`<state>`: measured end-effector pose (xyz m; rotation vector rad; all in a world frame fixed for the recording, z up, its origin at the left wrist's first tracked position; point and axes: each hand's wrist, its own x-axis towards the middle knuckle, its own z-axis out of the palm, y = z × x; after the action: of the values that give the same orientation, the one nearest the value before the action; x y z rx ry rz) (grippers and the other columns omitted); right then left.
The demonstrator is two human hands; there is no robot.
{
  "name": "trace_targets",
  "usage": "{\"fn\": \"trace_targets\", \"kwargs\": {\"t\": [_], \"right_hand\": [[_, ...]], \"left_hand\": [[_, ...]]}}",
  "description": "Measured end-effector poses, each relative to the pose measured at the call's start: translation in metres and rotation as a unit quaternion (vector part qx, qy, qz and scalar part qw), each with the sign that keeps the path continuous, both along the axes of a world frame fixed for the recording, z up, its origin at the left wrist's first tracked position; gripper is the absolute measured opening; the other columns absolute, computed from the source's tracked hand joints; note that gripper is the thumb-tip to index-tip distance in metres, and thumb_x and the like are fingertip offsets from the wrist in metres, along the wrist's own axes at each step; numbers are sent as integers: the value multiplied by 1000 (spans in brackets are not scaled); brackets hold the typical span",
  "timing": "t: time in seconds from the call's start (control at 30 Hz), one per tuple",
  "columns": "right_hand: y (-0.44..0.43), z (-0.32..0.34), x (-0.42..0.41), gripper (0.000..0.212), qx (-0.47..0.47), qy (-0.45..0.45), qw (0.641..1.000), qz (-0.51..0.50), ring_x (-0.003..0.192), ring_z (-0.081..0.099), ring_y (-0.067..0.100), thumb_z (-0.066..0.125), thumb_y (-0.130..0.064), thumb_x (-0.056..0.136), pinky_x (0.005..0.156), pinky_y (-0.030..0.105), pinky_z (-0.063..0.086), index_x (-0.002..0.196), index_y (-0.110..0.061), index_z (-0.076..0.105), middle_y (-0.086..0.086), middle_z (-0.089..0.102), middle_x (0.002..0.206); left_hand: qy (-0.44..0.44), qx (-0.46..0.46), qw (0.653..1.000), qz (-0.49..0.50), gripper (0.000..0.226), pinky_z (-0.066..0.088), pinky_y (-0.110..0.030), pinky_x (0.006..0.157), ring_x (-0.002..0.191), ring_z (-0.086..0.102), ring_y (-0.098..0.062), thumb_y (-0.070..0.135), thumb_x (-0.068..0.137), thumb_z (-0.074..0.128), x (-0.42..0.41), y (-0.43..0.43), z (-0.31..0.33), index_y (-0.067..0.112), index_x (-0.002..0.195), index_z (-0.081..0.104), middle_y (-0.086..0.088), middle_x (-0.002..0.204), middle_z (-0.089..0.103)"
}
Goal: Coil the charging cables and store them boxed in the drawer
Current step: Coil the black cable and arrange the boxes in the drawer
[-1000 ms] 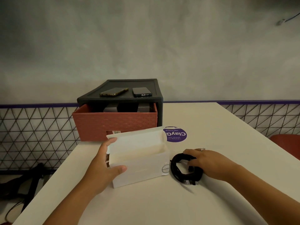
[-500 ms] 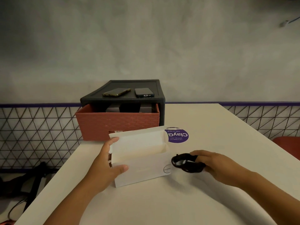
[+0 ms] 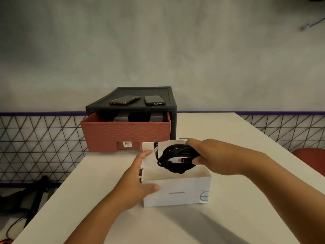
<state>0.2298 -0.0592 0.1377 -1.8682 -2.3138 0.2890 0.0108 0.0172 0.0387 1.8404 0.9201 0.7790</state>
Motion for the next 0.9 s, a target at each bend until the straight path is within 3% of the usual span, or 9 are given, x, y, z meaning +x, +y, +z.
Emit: {"fn": "trace_targets", "kwargs": {"t": [0.13,0.2,0.33,0.43,0.57,0.67,0.73,0.83,0.9], "right_hand": [[9,-9,-6,21,-54,-48,997,4,95,53,19,47,-23,95,84,35,47,116,-23,43,0,56,110],[14,-16,-8,26,-87,-88,992,1,91,54,23,44,-25,97,83,40,48,122,-26,40,4,57,107],[21,-28,-17,36,-90,-93,991,21,85,49,18,45,-25,97,75,31,42,131,-35,39,0,54,101],[25,-35,-18,26,-36,-16,999,11,94,54,19,53,-25,92,83,31,48,118,-27,57,0,61,111],[26,-53,-11,17,49,69,996,-36,85,53,14,65,-27,85,74,25,43,96,-14,68,0,60,94],[24,-68,-10,23,73,112,987,-93,72,51,15,64,-31,86,62,26,39,85,-8,66,4,64,83],[22,-75,-9,35,90,59,989,-101,76,52,19,54,-40,91,63,27,37,86,-7,65,7,63,87],[13,-84,-4,53,65,12,995,-73,96,52,19,38,-60,89,78,30,41,100,-15,64,2,56,98],[7,-91,-1,51,55,30,995,-76,108,46,17,42,-61,87,88,27,37,116,-22,60,-2,51,108]], "left_hand": [[9,-2,1000,-13,89,44,-14,81,102,52,4,11,67,81,1,0,-2,64,117,30,14,115,54],[6,-3,1000,-21,85,38,-4,72,94,44,18,7,73,78,2,-4,1,63,114,29,24,110,44],[2,-14,999,-29,82,38,3,62,74,44,34,-1,75,73,4,-5,0,52,121,31,23,108,46],[-3,-23,1000,-18,84,40,0,64,86,54,18,-2,74,74,3,-3,-1,54,120,33,14,113,54],[-16,-41,999,-18,80,45,-5,69,88,58,11,-2,75,73,2,-3,-4,51,122,36,7,113,57],[-32,-54,998,11,73,50,-32,93,107,59,-15,21,67,79,5,-5,-12,65,112,41,-3,117,60],[-40,-64,997,23,71,48,-41,97,112,57,-22,35,61,76,7,-5,-18,64,115,41,-2,118,61],[-61,-85,993,55,60,54,-37,83,94,66,-24,14,80,70,11,-3,-28,42,126,42,-5,104,66],[-62,-85,991,78,50,53,-38,85,95,65,-25,7,88,61,14,-2,-31,40,122,45,-5,108,65]]}}
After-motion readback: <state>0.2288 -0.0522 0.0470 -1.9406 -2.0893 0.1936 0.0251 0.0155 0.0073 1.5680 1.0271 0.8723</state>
